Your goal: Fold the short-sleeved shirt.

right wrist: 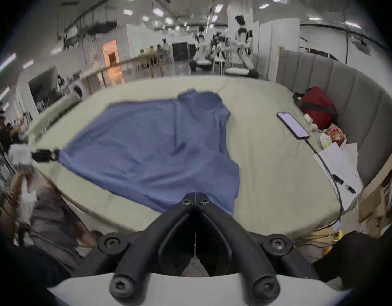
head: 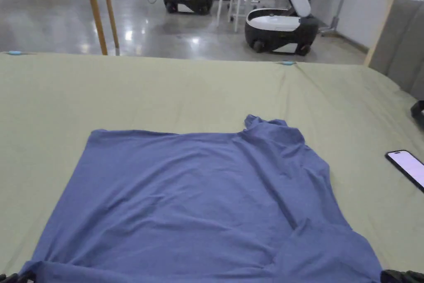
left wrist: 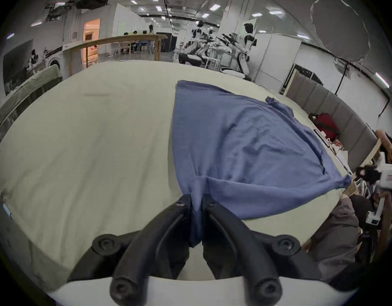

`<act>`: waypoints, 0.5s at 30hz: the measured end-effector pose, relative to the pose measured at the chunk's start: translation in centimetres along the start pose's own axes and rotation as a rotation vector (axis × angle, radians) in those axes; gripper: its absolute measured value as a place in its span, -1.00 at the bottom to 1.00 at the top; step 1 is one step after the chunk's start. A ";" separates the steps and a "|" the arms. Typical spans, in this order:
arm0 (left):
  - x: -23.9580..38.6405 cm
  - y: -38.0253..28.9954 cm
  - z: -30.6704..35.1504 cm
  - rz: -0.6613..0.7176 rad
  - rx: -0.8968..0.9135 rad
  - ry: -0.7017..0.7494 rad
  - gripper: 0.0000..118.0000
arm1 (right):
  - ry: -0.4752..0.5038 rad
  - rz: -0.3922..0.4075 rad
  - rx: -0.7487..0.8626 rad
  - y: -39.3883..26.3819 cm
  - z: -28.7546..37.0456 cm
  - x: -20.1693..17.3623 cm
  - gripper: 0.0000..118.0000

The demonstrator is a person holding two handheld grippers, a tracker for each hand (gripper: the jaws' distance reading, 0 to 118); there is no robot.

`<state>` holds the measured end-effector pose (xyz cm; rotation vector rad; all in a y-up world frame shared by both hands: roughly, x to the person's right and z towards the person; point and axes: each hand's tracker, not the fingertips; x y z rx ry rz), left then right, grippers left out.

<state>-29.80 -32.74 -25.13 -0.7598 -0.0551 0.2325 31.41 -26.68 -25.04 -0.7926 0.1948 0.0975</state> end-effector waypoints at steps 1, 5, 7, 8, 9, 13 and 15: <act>-0.1 0.1 0.1 0.007 0.001 -0.008 -0.88 | 0.008 0.004 -0.020 -0.3 -1.1 0.5 -0.98; 1.4 0.0 0.9 0.020 0.005 -0.021 -0.88 | 0.020 -0.023 -0.110 -1.1 -4.2 1.5 0.94; 1.8 0.1 1.2 0.015 0.006 -0.020 -0.88 | 0.021 -0.019 -0.092 -1.1 -4.9 1.8 0.89; 2.0 0.2 1.3 0.014 0.002 -0.021 -0.88 | 0.025 -0.024 -0.098 -1.0 -5.4 2.0 0.89; 2.3 0.2 1.3 0.013 0.003 -0.020 -0.88 | 0.037 -0.036 -0.123 -0.9 -6.1 2.2 0.89; 2.3 0.5 1.5 0.008 0.002 -0.020 -0.88 | 0.032 -0.048 -0.198 -0.9 -8.1 2.1 0.42; 2.2 0.5 1.6 0.013 0.001 -0.024 -0.88 | 0.028 -0.040 -0.180 -1.1 -8.2 1.7 0.36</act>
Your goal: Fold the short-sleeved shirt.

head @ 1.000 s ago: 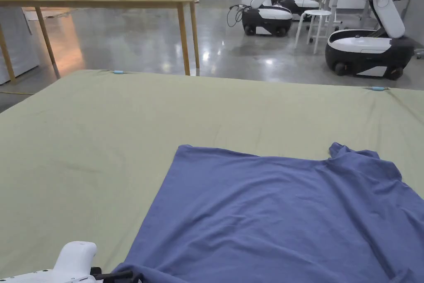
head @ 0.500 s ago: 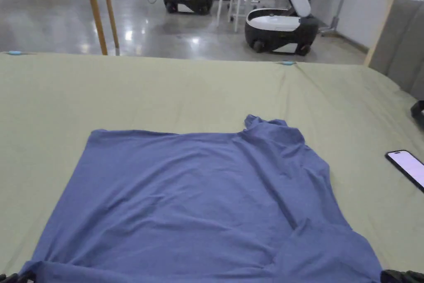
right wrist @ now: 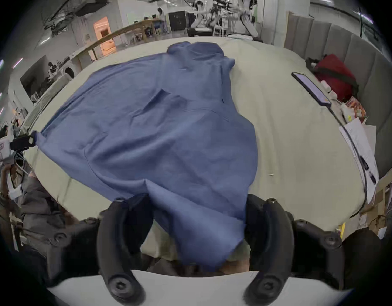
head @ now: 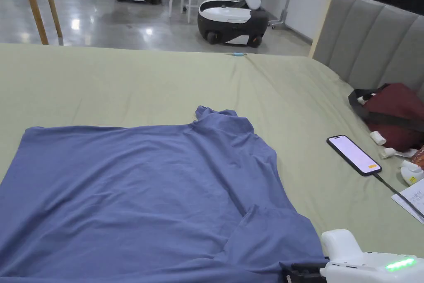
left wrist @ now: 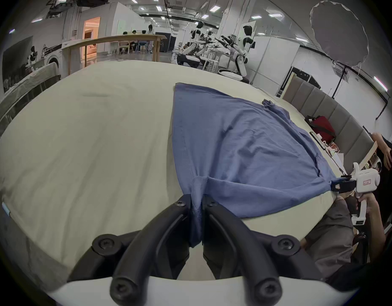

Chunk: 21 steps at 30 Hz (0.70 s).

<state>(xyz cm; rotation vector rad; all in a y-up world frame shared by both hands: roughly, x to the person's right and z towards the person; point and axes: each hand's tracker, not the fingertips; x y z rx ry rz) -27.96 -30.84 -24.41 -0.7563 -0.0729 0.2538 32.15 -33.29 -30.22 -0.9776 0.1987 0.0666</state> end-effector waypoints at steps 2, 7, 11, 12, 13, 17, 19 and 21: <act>0.0 0.0 0.0 0.002 -0.006 0.000 -0.88 | 0.008 0.020 0.005 0.0 0.3 0.1 -0.06; 0.4 0.0 -0.5 -0.001 -0.019 -0.008 -0.88 | 0.057 -0.024 0.049 0.0 1.5 -0.3 -0.84; 0.3 0.5 0.1 0.002 0.003 -0.005 -0.88 | 0.028 0.016 0.057 0.4 2.0 -0.9 -0.84; 0.1 0.7 0.5 0.017 0.022 -0.017 -0.88 | 0.058 -0.011 0.071 0.6 2.4 -0.7 -0.84; 0.0 1.1 0.9 0.029 0.039 -0.030 -0.88 | 0.068 -0.020 0.076 0.9 3.0 -0.5 -0.84; 0.2 4.5 2.2 0.015 0.113 -0.074 -0.88 | 0.099 -0.041 0.194 4.0 5.8 -0.3 -0.83; 0.4 6.9 2.3 0.015 0.145 -0.083 -0.88 | 0.110 -0.036 0.247 6.4 6.5 -0.3 -0.83; 0.1 9.2 1.0 0.013 0.156 -0.090 -0.88 | 0.116 -0.022 0.270 9.1 6.0 -0.1 -0.83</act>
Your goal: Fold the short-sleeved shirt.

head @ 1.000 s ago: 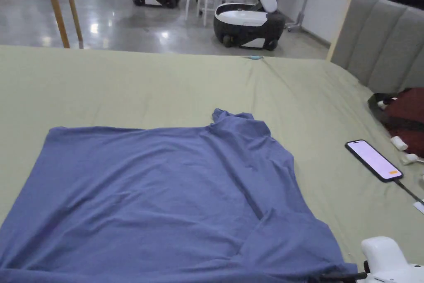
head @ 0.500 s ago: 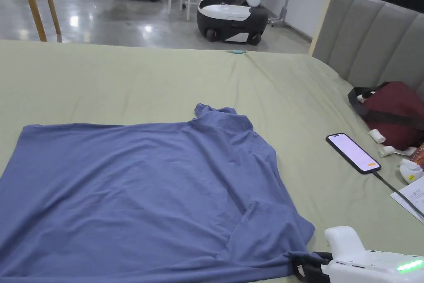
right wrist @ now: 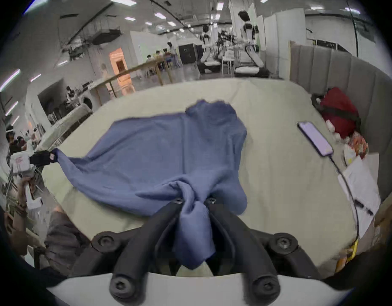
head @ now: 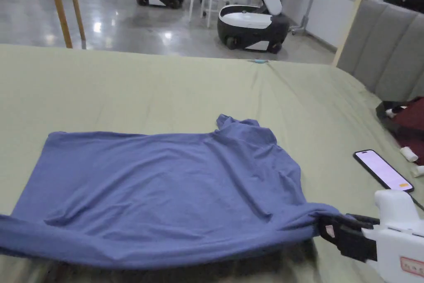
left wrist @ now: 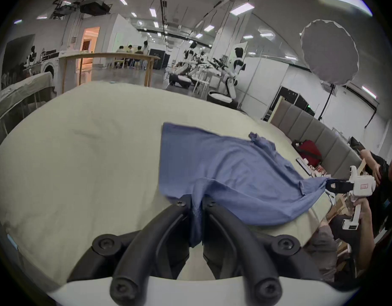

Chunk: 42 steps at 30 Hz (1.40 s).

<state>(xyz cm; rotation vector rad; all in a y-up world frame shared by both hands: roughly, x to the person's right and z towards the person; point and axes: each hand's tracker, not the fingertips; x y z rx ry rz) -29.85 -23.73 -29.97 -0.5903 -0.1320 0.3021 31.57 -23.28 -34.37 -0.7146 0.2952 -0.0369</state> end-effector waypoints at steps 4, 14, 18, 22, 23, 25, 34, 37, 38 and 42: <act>-0.8 3.2 -5.1 0.018 -0.006 0.044 -0.88 | -0.022 0.007 0.017 4.1 -4.9 0.7 -0.83; -1.6 5.2 -18.9 -0.020 -0.184 0.205 -0.88 | -0.105 -0.087 -0.099 8.5 -20.8 3.1 -0.83; -1.7 3.7 -20.4 -0.036 -0.218 0.232 -0.88 | -0.142 -0.049 -0.152 8.3 -23.0 2.8 -0.82; -2.0 2.8 -20.5 -0.005 -0.227 0.225 -0.87 | -0.141 -0.030 -0.188 8.2 -24.0 3.1 -0.81; -2.1 2.9 -20.2 0.005 -0.219 0.219 -0.82 | -0.139 -0.029 -0.187 8.3 -23.8 3.1 -0.76; -2.4 3.3 -19.9 0.039 -0.228 0.211 0.30 | -0.124 -0.036 -0.136 8.6 -22.4 3.2 0.05; 0.3 2.3 -6.8 0.025 0.033 0.085 0.76 | -0.089 -0.035 0.202 5.0 -3.7 0.7 0.78; 0.9 -1.1 -1.5 0.082 0.086 0.035 -0.80 | -0.078 -0.032 0.238 1.4 1.4 -1.3 -0.63; 1.3 -2.2 -0.5 0.089 0.078 0.053 -1.00 | -0.084 -0.031 0.237 0.4 2.4 -1.8 -0.91; 0.9 -5.4 1.3 0.098 0.055 0.099 -1.00 | -0.041 -0.080 0.215 -2.6 4.1 -2.5 -0.98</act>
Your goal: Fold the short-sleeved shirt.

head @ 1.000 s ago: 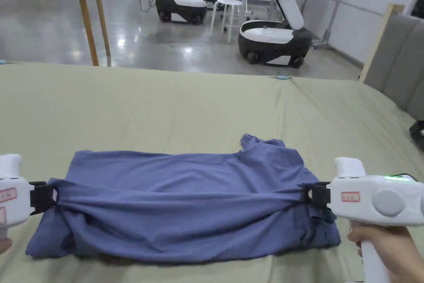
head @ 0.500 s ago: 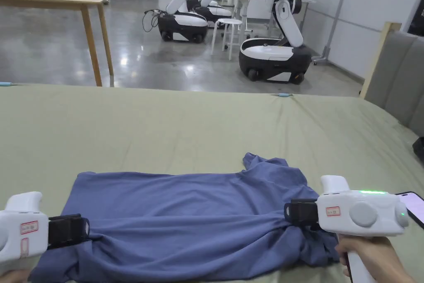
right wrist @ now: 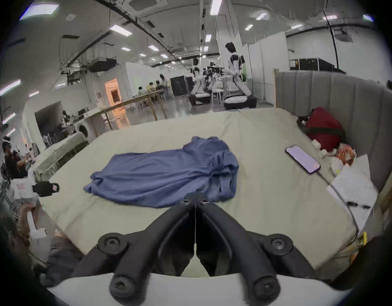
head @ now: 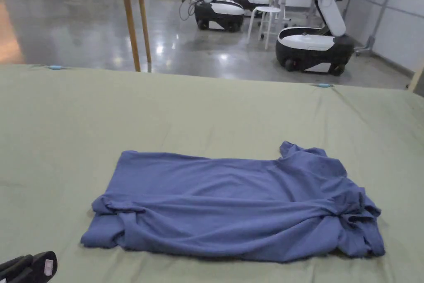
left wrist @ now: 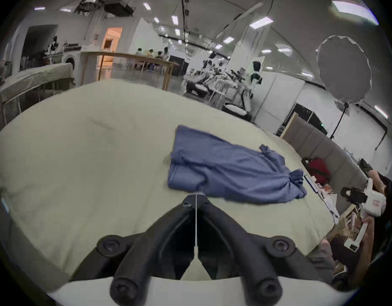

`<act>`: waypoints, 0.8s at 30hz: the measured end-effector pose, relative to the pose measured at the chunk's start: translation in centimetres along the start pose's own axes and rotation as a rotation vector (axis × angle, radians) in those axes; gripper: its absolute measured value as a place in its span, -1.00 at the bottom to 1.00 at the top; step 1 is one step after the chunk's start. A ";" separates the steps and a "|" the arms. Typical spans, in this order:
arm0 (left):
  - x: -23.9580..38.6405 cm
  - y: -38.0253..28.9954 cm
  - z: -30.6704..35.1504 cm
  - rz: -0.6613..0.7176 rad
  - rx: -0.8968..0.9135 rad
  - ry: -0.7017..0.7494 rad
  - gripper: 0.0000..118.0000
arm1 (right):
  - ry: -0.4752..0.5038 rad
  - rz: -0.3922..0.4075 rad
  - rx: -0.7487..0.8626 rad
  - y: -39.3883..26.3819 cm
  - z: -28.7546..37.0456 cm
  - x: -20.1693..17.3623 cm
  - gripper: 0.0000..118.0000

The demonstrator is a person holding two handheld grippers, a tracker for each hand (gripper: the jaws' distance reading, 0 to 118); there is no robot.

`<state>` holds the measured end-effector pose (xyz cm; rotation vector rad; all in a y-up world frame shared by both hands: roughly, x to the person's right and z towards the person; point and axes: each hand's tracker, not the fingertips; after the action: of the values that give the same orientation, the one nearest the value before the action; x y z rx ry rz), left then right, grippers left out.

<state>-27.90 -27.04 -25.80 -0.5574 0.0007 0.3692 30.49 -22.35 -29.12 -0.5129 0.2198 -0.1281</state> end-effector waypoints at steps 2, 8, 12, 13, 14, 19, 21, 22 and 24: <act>-0.8 0.2 -0.9 0.018 -0.013 -0.005 -1.00 | 0.029 -0.023 -0.006 -0.6 0.4 0.1 -0.98; -2.3 3.5 -7.8 0.133 -0.122 -0.028 0.02 | 0.013 -0.022 -0.030 -1.1 0.0 -0.3 -0.98; -2.9 4.8 -12.6 0.144 -0.177 -0.044 0.98 | 0.027 -0.032 -0.037 -1.0 -0.5 -0.7 -0.98; -3.8 4.8 -14.4 0.158 -0.202 -0.022 0.98 | 0.027 -0.030 -0.042 -1.0 -0.7 -0.8 -0.98; -4.0 4.9 -15.5 0.157 -0.235 -0.014 0.98 | 0.028 -0.027 -0.045 -0.9 -0.8 -0.9 -0.98; -4.0 4.4 -19.5 0.161 -0.271 0.021 0.93 | 0.035 -0.014 -0.060 -0.6 -1.7 -1.5 -0.98; -2.6 3.8 -19.2 0.113 -0.264 0.042 0.88 | 0.042 -0.018 -0.067 -0.7 -2.1 -1.7 -0.98; -2.2 3.7 -18.9 0.101 -0.256 0.037 0.59 | 0.043 -0.017 -0.069 -0.7 -2.3 -1.8 -0.98; -1.8 3.8 -18.2 0.094 -0.239 0.022 -0.75 | 0.046 -0.017 -0.079 -1.2 -2.9 -1.3 -0.98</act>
<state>-29.11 -34.15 -43.07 -0.7992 0.0039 0.4581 28.47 -24.50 -30.79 -0.5909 0.2661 -0.1478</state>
